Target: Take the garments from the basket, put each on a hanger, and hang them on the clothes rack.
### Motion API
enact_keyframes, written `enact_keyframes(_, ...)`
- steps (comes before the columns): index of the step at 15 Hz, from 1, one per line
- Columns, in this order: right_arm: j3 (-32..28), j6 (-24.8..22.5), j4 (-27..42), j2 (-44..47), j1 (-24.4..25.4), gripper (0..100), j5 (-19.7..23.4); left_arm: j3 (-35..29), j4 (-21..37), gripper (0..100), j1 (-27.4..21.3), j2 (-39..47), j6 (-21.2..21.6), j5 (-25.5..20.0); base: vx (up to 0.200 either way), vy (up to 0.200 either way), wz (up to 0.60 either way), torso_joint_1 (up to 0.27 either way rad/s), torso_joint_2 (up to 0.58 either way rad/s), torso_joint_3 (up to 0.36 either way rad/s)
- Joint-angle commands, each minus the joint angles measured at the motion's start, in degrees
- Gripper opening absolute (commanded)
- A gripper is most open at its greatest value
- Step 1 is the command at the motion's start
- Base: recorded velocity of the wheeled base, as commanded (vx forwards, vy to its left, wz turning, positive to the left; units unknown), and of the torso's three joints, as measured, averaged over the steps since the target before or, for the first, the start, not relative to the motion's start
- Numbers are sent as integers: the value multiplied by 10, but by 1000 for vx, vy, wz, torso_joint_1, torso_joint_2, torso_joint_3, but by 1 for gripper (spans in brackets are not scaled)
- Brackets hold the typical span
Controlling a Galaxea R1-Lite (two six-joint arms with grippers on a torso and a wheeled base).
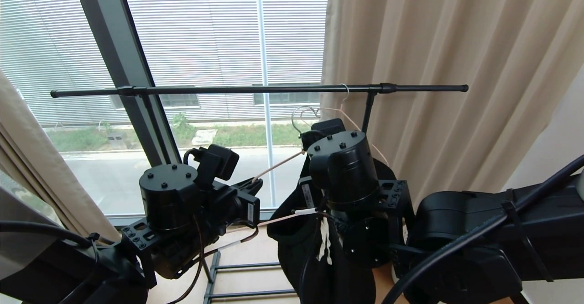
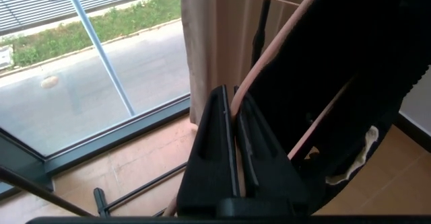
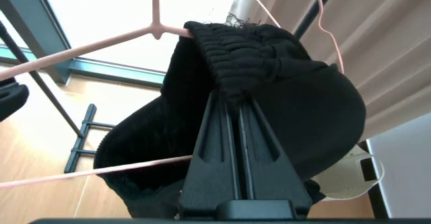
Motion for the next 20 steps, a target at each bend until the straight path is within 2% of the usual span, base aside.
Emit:
enact_keyframes(1, 0, 0, 0, 3, 7, 0, 1, 3, -17, 0, 0, 0, -1, 0, 0, 0, 0, 0, 0, 0)
enact_keyframes(4, -2, 1, 0, 0, 7, 0, 0, 18, -63, 0, 0, 2, -1, -3, 0, 0, 0, 0, 0, 0)
enact_keyframes(9, 3, 1, -19, 3, 7, 0, 0, 19, -76, 0, -2, 2, -1, -3, 0, 0, 0, 0, 0, 0)
enact_keyframes(10, 4, 0, -24, 4, 7, 100, 0, 19, -77, 0, -2, 2, -2, -3, 0, 0, 0, 0, 0, 0)
enact_keyframes(15, 38, -12, -26, -22, 7, 100, 8, 28, -93, 0, -3, -2, -1, -3, 0, 0, 0, 0, 0, 0)
enact_keyframes(17, 64, -26, -23, -66, 7, 100, 59, 48, -116, 0, -1, -2, -1, -5, 0, 0, 0, 0, 0, 0)
enact_keyframes(18, 65, -27, -23, -68, 7, 100, 59, 49, -116, 0, -1, -2, -1, -5, 0, 0, 0, 0, 0, 0)
enact_keyframes(19, 96, -75, -22, -119, 7, 100, 90, 68, -142, 0, 1, -1, -1, -18, 0, 0, 0, 0, 0, 0)
enact_keyframes(20, 112, -98, -19, -148, 3, 100, 118, 75, -157, 0, 4, 0, -1, -25, 0, 0, 0, 0, 0, 0)
